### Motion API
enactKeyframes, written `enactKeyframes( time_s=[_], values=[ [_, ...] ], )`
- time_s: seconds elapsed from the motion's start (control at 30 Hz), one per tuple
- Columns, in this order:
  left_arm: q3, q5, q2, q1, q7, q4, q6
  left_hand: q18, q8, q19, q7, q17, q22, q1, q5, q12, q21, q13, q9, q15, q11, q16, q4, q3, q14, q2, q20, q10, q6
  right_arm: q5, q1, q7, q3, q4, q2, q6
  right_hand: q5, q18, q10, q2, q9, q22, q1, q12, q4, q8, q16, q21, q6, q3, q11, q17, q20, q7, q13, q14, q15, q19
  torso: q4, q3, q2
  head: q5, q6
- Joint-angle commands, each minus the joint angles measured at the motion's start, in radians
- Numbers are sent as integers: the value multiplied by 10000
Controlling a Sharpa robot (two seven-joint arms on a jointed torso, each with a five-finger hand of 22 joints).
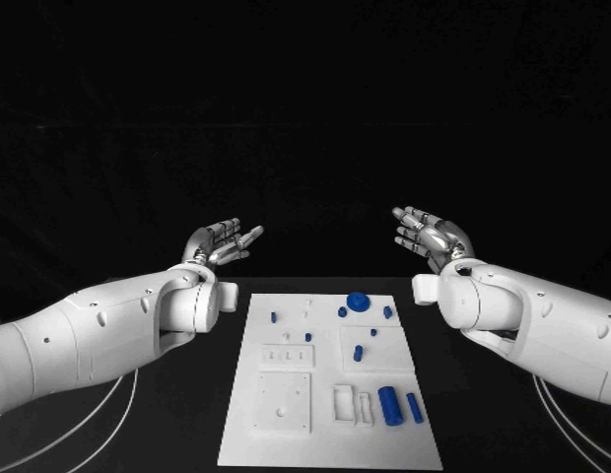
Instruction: Assemble the parts on the task board
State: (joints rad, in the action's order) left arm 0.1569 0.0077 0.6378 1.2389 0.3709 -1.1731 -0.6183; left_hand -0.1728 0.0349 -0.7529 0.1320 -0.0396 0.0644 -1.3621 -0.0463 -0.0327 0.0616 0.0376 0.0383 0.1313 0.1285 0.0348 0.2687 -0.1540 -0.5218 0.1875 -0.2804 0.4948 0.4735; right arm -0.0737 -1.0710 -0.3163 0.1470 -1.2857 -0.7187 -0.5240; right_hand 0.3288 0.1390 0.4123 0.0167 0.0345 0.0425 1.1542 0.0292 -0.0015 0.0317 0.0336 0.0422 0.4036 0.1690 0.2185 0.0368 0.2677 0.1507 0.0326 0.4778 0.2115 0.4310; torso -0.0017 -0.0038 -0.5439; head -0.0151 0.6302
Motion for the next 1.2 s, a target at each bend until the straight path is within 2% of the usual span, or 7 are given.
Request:
enactKeyframes(
  time_s=[0.03,0.23,0.43,0.5,0.63,0.8,1.2],
  values=[
    [151,63,-214,261,-967,571,1319,-184,50,-308,50,-29,37,-497,-54,-71,56,21,21,27,32,74,142,-37,-251,67,-69,238,248,-971,-38,1476,188,522,118,2343,112,103,337,35,25,29,673,62,-175,56,60,72,281,-47,80,31,6,512,29,363,77,318,-1,0,1,0,0],
    [419,81,-472,598,-1328,1280,1757,-189,52,-318,69,-30,37,-497,-54,-73,56,23,23,35,50,75,136,-46,-278,47,-68,292,287,-1369,-94,2236,562,1277,282,3436,29,-81,2583,-35,79,95,1401,227,-945,120,127,211,1379,-46,70,96,-248,519,148,1858,134,1168,-1,0,1,0,0],
    [459,84,-510,647,-1381,1385,1821,-291,114,-646,272,-118,83,-428,-73,-147,159,72,65,200,253,217,-204,-142,-1715,-362,-19,1274,939,-1525,-116,2533,708,1572,347,3864,133,-242,6005,-302,253,267,1461,302,-1754,270,235,855,5494,487,-531,246,-871,115,234,5582,-445,4320,-1,0,1,0,0],
    [461,115,-155,683,-1131,914,2011,-315,156,-997,386,-158,126,-304,-88,-161,299,113,92,308,375,293,-656,-76,-2977,-681,96,2370,1692,-5497,-75,1714,707,2068,582,2779,112,-293,6547,-383,303,292,1289,313,-1903,331,314,1031,6267,830,-722,281,-1142,12,254,6273,-717,4883,-6,-50,-59,-80,163],
    [461,-113,70,697,-1091,555,2237,305,431,-2367,329,-266,395,-166,-66,-387,1036,174,206,82,228,845,-1611,110,-5857,-1404,1171,5587,4527,-7323,-69,1518,707,2031,579,2802,488,-175,7221,-566,333,483,1113,308,-2124,350,613,1742,6851,1210,-1028,447,-1836,-125,251,8206,-1470,6533,24,-54,-178,-44,104],
    [461,-493,357,797,-1049,37,2392,1017,320,-2744,186,-252,447,-172,-160,-270,1304,197,245,-253,-27,858,-2229,173,-6573,-1723,1828,6348,5174,-9251,-67,1466,707,1890,571,2779,434,-140,7815,-611,301,920,1199,279,-2309,283,871,2762,7268,889,-1298,876,-2505,-256,252,10050,-2046,7933,101,-57,-312,15,54],
    [426,-661,1260,1204,-989,-1518,2704,1144,316,-2749,201,-260,387,27,-136,-280,1453,203,246,-288,-22,721,-2617,294,-6726,-1753,1931,6315,5139,-13894,-65,2343,708,1095,502,2545,330,210,7805,-784,315,2885,1045,301,-2828,312,6124,5475,7263,706,-1448,4550,-3032,-365,265,10012,-2369,9107,400,-67,-840,244,-144]
  ],
)
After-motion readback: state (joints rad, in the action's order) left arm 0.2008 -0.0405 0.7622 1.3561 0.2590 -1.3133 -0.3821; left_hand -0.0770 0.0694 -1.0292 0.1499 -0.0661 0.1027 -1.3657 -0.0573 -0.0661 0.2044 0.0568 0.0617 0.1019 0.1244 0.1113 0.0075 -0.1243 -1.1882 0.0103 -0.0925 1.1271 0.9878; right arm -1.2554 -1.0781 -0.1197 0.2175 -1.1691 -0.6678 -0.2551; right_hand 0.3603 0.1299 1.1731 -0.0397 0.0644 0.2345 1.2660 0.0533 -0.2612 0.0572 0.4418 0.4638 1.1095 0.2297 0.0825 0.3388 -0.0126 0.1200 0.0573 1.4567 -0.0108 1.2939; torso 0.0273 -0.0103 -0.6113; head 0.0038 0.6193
